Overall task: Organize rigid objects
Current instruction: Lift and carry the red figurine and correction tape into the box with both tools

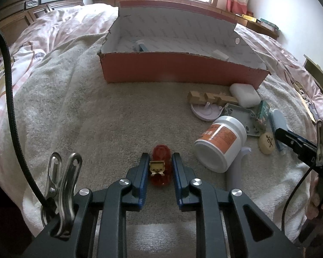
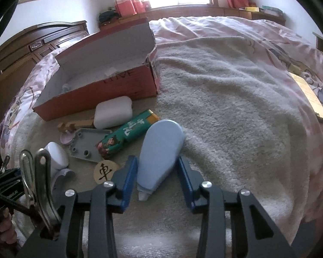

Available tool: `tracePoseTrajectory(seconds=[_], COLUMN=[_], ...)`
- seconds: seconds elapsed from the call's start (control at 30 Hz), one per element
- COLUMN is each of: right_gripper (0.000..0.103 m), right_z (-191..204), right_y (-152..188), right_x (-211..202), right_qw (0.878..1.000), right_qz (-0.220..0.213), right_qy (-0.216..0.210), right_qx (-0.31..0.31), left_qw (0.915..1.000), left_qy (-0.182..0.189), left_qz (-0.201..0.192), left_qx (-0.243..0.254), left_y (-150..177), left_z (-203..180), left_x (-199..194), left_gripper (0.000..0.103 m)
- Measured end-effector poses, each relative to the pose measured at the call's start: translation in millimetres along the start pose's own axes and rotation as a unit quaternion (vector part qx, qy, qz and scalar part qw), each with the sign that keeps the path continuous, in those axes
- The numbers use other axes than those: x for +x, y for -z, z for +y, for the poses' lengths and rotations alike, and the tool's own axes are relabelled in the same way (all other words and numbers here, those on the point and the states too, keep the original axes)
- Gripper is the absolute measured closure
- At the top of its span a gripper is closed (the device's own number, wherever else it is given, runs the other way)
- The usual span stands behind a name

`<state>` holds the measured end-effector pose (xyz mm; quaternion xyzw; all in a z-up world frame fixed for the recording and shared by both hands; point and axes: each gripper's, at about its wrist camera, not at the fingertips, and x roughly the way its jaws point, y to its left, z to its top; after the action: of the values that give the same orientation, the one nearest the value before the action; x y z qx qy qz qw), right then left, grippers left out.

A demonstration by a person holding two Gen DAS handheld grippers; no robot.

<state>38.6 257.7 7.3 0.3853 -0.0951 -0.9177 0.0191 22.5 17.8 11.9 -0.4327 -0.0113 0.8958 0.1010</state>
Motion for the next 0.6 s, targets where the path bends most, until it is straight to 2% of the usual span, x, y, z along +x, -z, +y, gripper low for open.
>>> tracePoseTrajectory(seconds=[0.1, 0.2, 0.6], right_gripper=[0.061, 0.055, 0.049], right_z=[3, 6, 17], right_y=[-1, -4, 3], right_x=[4, 7, 11], right_qw=[1.0, 1.0, 0.998], right_qz=[0.002, 0.0, -0.013], right_qy=[0.01, 0.01, 0.033], right_qx=[-0.007, -0.007, -0.046], left_qw=[1.0, 1.0, 1.0], left_qy=[-0.002, -0.003, -0.005], left_qz=[0.0, -0.001, -0.002], left_qx=[0.002, 0.003, 0.003], left_y=[0, 1, 1], left_z=[0, -1, -1], left_x=[0, 0, 1], left_gripper=[0.081, 0.081, 0.081])
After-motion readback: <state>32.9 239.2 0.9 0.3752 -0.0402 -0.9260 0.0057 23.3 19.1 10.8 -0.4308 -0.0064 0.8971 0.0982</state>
